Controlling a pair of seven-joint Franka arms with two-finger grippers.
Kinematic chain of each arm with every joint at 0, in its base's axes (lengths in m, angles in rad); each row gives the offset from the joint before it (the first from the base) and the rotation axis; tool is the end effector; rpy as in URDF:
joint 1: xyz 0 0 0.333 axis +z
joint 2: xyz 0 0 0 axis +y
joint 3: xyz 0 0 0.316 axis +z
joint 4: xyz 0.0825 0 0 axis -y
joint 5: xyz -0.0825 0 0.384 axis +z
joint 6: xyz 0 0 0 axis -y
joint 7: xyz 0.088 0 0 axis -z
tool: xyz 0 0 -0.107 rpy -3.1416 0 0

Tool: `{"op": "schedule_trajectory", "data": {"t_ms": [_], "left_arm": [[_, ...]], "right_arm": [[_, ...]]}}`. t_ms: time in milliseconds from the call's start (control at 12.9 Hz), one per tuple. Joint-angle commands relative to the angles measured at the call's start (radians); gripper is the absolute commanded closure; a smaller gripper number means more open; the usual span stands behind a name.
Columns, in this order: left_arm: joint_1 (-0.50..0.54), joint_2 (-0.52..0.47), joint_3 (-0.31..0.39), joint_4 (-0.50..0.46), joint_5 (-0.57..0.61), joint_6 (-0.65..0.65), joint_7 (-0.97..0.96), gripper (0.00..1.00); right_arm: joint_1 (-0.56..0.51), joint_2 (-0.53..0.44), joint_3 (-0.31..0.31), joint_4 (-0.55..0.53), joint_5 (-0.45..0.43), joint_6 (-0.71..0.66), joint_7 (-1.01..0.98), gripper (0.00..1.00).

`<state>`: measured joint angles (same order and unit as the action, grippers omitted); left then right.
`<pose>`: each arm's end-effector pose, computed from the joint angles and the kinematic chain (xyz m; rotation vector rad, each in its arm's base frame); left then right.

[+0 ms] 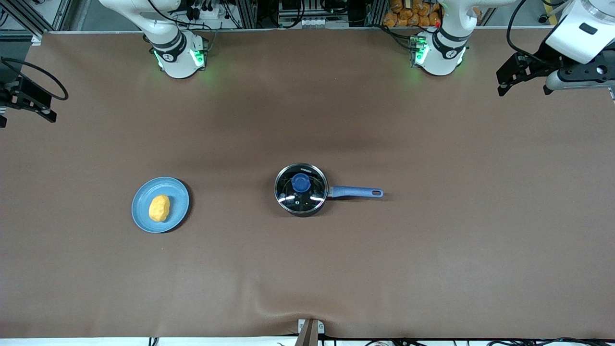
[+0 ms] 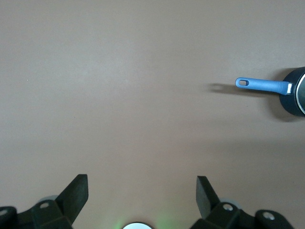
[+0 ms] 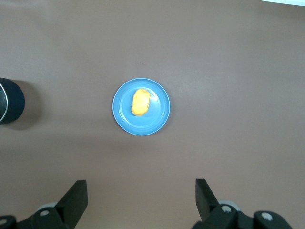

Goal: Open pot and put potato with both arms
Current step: 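Move the left gripper toward the glass lid on the saucepan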

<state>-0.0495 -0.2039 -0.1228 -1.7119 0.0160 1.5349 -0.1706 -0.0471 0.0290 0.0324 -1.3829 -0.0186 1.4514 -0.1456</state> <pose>0.4781 -0.0884 0.6602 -3.1053 -0.0020 -0.0496 0.5498 -0.0106 0.6853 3.1140 0.2000 0.0593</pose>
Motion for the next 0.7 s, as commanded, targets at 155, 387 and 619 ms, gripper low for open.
{"op": "schedule_trajectory", "data": {"t_ms": [155, 387, 619], "left_arm": [[0.005, -0.009, 0.005, 0.012, -0.025, -0.025, 0.013, 0.00], [-0.055, 0.096, 0.063, 0.147, -0.005, -0.117, 0.019, 0.00], [-0.073, 0.116, 0.058, 0.163, -0.010, -0.127, 0.007, 0.00]], "right_arm": [[0.007, 0.000, -0.003, 0.005, -0.008, -0.003, 0.001, 0.00], [0.007, 0.000, -0.003, 0.005, -0.008, -0.003, 0.001, 0.00], [0.007, 0.000, -0.003, 0.005, -0.008, -0.003, 0.001, 0.00]]}}
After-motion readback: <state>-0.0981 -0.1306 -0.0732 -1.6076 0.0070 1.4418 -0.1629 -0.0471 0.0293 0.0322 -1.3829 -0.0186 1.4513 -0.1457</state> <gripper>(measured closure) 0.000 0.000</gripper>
